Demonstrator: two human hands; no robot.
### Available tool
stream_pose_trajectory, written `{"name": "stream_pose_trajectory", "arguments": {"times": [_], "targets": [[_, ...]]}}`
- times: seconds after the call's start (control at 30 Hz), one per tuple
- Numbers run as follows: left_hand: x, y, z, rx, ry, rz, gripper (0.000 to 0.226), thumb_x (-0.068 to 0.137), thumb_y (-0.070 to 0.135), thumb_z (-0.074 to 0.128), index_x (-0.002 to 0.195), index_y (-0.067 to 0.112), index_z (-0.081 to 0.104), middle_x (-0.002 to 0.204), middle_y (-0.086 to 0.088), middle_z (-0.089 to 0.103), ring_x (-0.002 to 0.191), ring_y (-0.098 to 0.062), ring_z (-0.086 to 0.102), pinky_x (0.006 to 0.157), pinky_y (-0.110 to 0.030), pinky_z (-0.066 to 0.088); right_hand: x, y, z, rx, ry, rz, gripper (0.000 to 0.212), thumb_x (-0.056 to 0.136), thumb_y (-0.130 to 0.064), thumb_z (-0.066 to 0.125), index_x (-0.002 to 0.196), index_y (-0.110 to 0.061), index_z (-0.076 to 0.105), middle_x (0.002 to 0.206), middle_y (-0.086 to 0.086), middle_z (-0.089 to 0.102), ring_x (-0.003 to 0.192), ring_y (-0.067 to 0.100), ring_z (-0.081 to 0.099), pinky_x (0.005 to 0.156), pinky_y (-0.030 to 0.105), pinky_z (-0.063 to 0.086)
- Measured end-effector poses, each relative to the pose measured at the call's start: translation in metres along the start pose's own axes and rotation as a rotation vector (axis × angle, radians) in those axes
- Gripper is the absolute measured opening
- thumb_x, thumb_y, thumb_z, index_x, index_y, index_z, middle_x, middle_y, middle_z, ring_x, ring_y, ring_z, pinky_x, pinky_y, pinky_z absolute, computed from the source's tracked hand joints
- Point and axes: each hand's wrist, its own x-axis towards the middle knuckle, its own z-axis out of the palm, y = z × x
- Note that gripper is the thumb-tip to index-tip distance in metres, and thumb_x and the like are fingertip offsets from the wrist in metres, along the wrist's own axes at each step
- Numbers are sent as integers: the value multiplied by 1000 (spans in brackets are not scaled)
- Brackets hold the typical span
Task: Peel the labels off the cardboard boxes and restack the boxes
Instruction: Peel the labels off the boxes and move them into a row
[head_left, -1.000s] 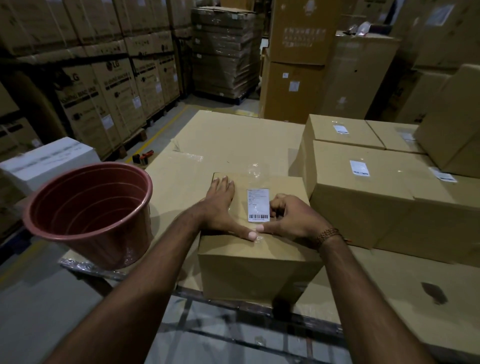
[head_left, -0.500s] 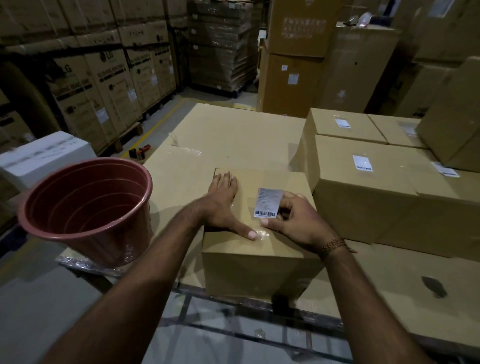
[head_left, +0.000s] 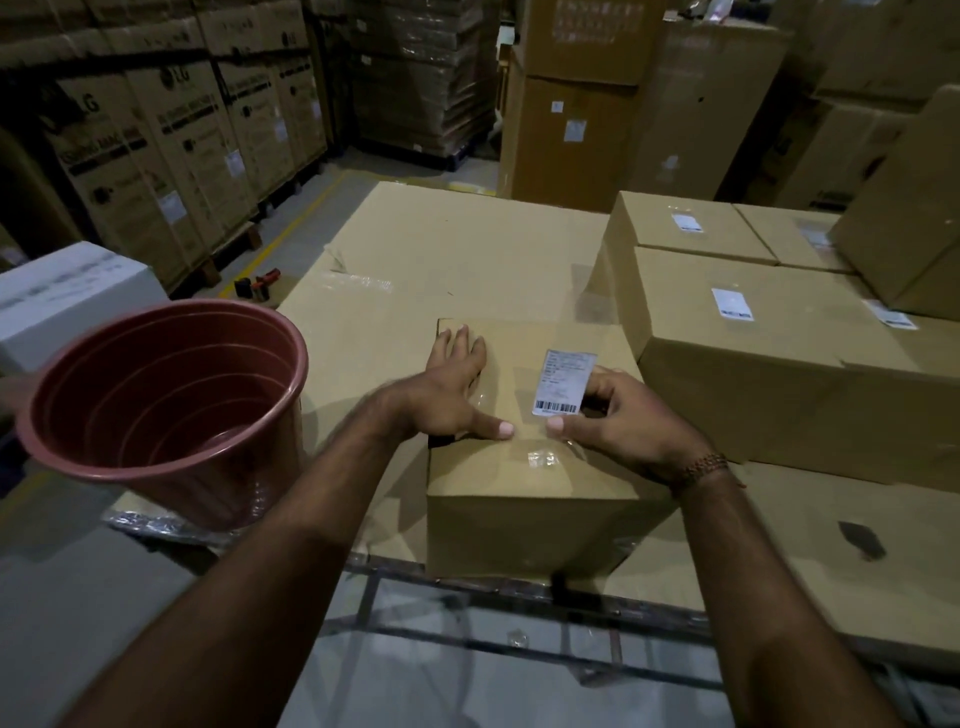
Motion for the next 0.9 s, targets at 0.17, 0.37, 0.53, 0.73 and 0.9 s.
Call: {"name": "stream_pose_trajectory", "arguments": {"times": [0.17, 0.37, 0.53, 0.73, 0.9], "targets": [[3, -2, 2, -23, 27, 15, 102, 102, 38, 66, 168, 18, -10, 170, 4, -32, 153, -16, -37, 128, -42, -7, 0, -5, 0, 141, 3, 65, 31, 85, -3, 84, 114, -14, 80, 120, -7, 79, 111, 7, 73, 91, 17, 56], [8, -1, 10, 57, 104, 8, 91, 105, 38, 56, 168, 16, -6, 172, -1, -27, 155, -22, -33, 130, -53, -1, 0, -7, 2, 206, 1, 101, 29, 88, -4, 82, 117, -9, 79, 122, 1, 78, 112, 15, 74, 91, 22, 58], [7, -1, 14, 44, 139, 1, 91, 104, 37, 57, 168, 17, -5, 173, 0, -25, 156, -22, -31, 130, -54, -1, 0, -4, 3, 257, 24, 95, 31, 90, -5, 81, 120, -9, 78, 121, 0, 79, 114, 19, 74, 96, 26, 59], [3, 5, 17, -15, 181, -14, 88, 101, 28, 55, 169, 18, 0, 174, 2, -19, 158, -19, -26, 130, -56, 2, -2, -1, -1, 266, 15, 67, 29, 90, -8, 81, 118, -13, 80, 119, -3, 80, 114, 15, 74, 99, 28, 56], [-1, 6, 27, 85, 262, -4, 87, 93, 44, 35, 169, 18, 0, 176, 4, -13, 159, -18, -21, 130, -57, 9, 0, 4, -6, 305, 12, 41, 30, 91, -6, 79, 122, -7, 77, 121, 3, 79, 117, 21, 73, 101, 31, 57]]}}
